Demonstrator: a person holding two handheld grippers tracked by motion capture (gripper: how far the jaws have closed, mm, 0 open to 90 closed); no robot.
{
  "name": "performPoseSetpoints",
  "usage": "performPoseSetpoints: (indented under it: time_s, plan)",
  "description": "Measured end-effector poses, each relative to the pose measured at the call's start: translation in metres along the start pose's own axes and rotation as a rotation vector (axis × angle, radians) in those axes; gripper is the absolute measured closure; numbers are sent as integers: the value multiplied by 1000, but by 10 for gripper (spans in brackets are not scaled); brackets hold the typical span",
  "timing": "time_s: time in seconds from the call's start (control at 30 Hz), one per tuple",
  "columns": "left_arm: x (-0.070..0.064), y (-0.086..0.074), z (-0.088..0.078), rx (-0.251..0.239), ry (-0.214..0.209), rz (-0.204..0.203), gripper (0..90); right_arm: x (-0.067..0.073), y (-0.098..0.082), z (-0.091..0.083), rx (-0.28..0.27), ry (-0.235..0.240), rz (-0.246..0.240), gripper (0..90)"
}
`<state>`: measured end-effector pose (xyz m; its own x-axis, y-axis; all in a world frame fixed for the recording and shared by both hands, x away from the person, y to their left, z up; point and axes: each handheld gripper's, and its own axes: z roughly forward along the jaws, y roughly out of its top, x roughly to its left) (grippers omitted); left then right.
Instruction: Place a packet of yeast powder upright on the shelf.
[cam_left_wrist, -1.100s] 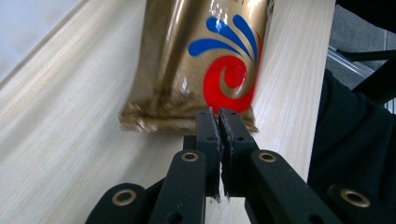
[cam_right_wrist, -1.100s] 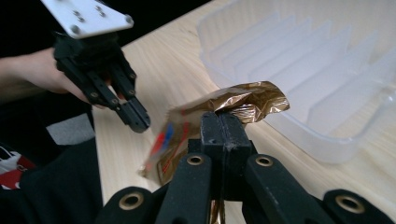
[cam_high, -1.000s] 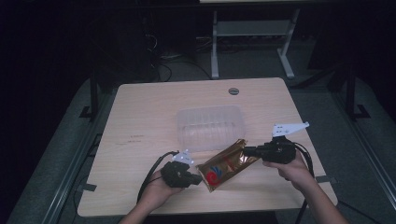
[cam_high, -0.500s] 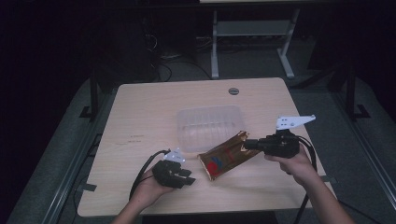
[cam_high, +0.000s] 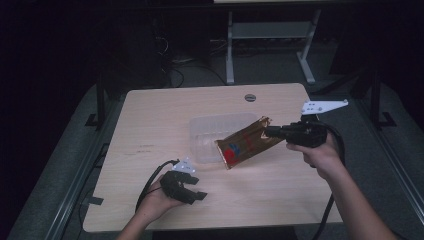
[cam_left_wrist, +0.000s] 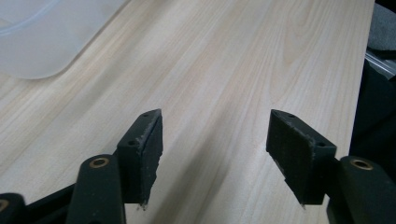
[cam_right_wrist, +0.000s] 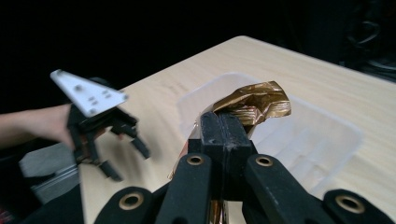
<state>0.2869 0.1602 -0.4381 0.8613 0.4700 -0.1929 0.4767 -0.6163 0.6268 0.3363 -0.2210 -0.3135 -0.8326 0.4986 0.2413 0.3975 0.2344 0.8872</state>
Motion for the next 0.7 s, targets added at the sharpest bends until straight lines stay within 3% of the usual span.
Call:
performPoseSetpoints:
  time_s: [0.1,0.2,0.37,0.7]
  plan:
    - [2,-1,-1,7,6,13,344,-7,10,2,0,-38,7,899]
    - [1,-2,0,-6,5,-2,344,-13,17,3,-9,-57,17,899]
    - [2,-2,-1,5,9,20,344,-24,29,4,-18,-111,26,899]
    - [1,-2,-2,-2,7,13,345,-42,30,12,10,-203,55,898]
